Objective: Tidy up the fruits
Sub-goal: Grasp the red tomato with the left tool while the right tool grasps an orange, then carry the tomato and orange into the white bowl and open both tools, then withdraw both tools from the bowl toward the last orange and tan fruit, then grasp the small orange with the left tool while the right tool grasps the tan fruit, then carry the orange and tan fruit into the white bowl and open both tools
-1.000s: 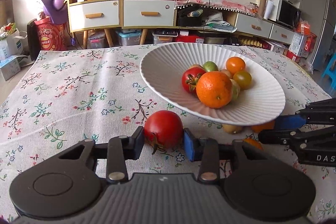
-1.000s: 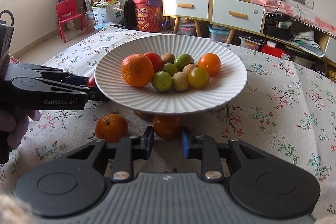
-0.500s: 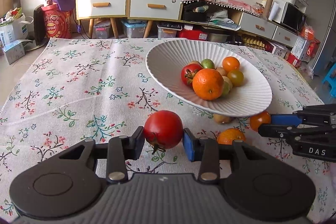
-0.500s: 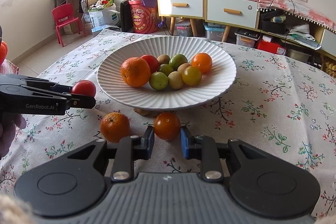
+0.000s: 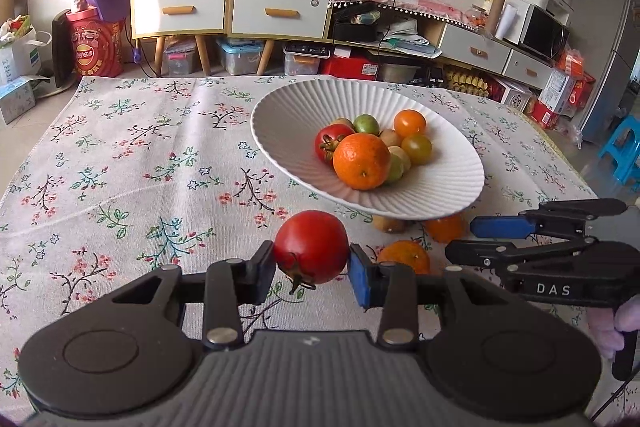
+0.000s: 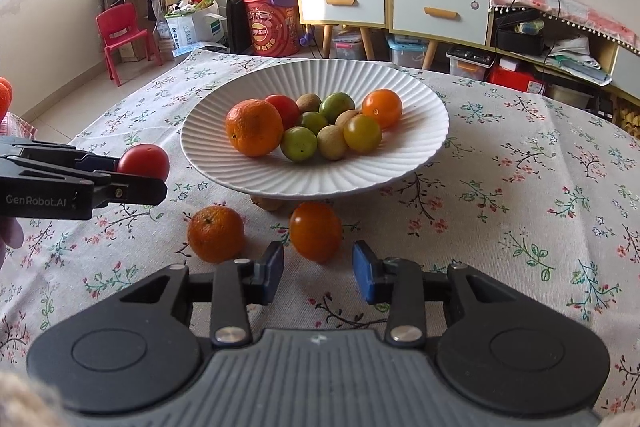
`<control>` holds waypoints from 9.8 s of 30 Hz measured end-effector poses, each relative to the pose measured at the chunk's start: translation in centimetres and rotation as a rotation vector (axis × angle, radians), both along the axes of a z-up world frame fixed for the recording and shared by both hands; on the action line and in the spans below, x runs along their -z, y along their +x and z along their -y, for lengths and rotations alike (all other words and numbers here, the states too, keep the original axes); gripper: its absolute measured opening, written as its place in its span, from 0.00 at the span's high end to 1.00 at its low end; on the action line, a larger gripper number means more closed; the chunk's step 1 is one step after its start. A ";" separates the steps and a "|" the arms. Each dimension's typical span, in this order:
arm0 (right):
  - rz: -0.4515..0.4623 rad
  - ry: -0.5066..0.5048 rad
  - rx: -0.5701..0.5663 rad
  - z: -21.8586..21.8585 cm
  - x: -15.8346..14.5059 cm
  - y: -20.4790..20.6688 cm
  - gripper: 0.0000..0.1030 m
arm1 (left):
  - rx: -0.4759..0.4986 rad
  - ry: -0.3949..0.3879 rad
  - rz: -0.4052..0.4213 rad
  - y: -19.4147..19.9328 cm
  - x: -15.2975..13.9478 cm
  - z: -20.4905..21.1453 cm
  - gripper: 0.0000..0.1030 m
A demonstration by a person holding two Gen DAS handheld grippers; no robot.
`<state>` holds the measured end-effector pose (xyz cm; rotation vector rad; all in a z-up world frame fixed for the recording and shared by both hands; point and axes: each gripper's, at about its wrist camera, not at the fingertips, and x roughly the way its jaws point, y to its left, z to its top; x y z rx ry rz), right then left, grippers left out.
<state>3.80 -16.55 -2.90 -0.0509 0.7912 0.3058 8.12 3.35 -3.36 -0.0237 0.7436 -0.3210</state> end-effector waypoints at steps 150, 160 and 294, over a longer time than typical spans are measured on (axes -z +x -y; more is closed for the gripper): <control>-0.020 -0.026 0.122 1.8 -0.1 -1.3 0.04 | 0.158 0.052 0.074 -1.2 2.9 4.8 0.31; -0.015 -0.014 0.124 1.6 0.3 -1.2 0.04 | 0.150 0.053 0.047 -0.7 2.1 4.0 0.67; 0.022 0.054 0.107 1.3 -1.9 11.8 0.75 | 0.090 -0.048 -0.003 13.2 -1.6 4.4 0.60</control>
